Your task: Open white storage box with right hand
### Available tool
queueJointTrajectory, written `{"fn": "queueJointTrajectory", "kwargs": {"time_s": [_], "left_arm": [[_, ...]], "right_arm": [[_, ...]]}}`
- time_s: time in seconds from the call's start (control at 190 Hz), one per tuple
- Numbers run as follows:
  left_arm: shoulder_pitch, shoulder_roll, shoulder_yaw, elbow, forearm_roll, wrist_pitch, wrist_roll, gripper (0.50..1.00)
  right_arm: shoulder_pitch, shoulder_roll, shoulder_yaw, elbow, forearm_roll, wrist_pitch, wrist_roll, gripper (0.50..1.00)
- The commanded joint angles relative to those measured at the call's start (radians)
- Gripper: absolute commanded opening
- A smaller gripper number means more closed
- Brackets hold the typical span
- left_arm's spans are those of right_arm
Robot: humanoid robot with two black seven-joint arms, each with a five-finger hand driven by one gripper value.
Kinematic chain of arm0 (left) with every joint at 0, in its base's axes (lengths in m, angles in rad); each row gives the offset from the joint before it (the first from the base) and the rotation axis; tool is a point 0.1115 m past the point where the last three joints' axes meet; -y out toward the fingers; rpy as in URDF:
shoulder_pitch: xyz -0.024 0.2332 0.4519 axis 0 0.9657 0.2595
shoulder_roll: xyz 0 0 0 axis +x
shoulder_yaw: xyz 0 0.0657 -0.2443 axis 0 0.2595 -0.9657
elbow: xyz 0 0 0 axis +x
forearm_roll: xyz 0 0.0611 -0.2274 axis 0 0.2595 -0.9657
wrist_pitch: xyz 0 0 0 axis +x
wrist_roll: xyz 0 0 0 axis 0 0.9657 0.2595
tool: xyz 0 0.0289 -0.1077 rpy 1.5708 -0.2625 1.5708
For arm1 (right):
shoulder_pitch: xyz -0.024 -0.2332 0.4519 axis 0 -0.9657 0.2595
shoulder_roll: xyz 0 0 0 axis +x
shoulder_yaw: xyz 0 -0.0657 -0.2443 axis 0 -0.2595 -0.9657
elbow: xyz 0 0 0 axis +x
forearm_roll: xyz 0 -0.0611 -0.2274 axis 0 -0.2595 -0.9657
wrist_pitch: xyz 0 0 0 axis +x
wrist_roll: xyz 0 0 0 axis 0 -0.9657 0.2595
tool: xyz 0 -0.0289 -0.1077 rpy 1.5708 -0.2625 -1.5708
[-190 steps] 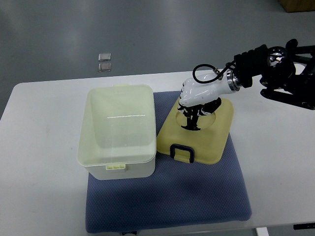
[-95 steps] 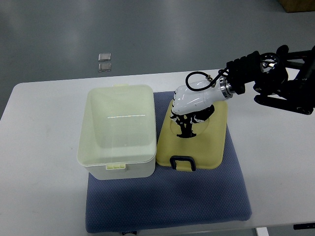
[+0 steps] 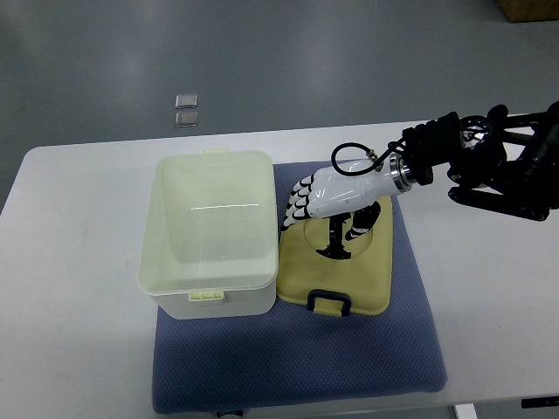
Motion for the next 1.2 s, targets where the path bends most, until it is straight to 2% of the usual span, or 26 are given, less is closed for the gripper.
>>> {"fn": "queueJointTrajectory", "kwargs": {"time_s": [0.0, 0.132, 0.268, 0.5, 0.631, 0.852, 0.984, 1.099, 1.194], "left_arm": [[0.0, 0.0, 0.0, 0.001, 0.0, -0.001, 0.0, 1.0], [0.0, 0.0, 0.0, -0.001, 0.0, 0.0, 0.0, 1.0], [0.0, 0.0, 0.0, 0.001, 0.0, -0.001, 0.0, 1.0], [0.0, 0.0, 0.0, -0.001, 0.0, 0.0, 0.0, 1.0], [0.0, 0.0, 0.0, 0.001, 0.0, 0.0, 0.0, 1.0], [0.0, 0.0, 0.0, -0.001, 0.0, 0.0, 0.0, 1.0], [0.0, 0.0, 0.0, -0.001, 0.0, 0.0, 0.0, 1.0], [0.0, 0.0, 0.0, -0.001, 0.0, -0.001, 0.0, 1.0], [0.0, 0.0, 0.0, 0.001, 0.0, -0.001, 0.0, 1.0]], "right_arm": [[0.007, -0.006, 0.007, 0.0, 0.041, 0.004, 0.0, 0.913], [0.007, -0.01, 0.068, -0.001, 0.125, 0.004, 0.0, 0.917], [-0.016, -0.029, 0.223, -0.014, 0.288, 0.004, 0.0, 0.917], [-0.189, -0.058, 0.522, -0.06, 0.63, 0.007, 0.0, 0.917], [-0.289, -0.058, 0.643, -0.063, 0.722, 0.021, 0.0, 0.917], [-0.323, -0.055, 0.663, -0.054, 0.717, 0.031, 0.0, 0.917], [-0.325, -0.032, 0.68, -0.084, 0.76, 0.065, 0.0, 0.917], [-0.357, 0.002, 0.735, -0.15, 0.923, 0.103, -0.002, 0.917], [-0.407, 0.034, 0.76, -0.228, 1.115, 0.142, -0.054, 0.917]]}}
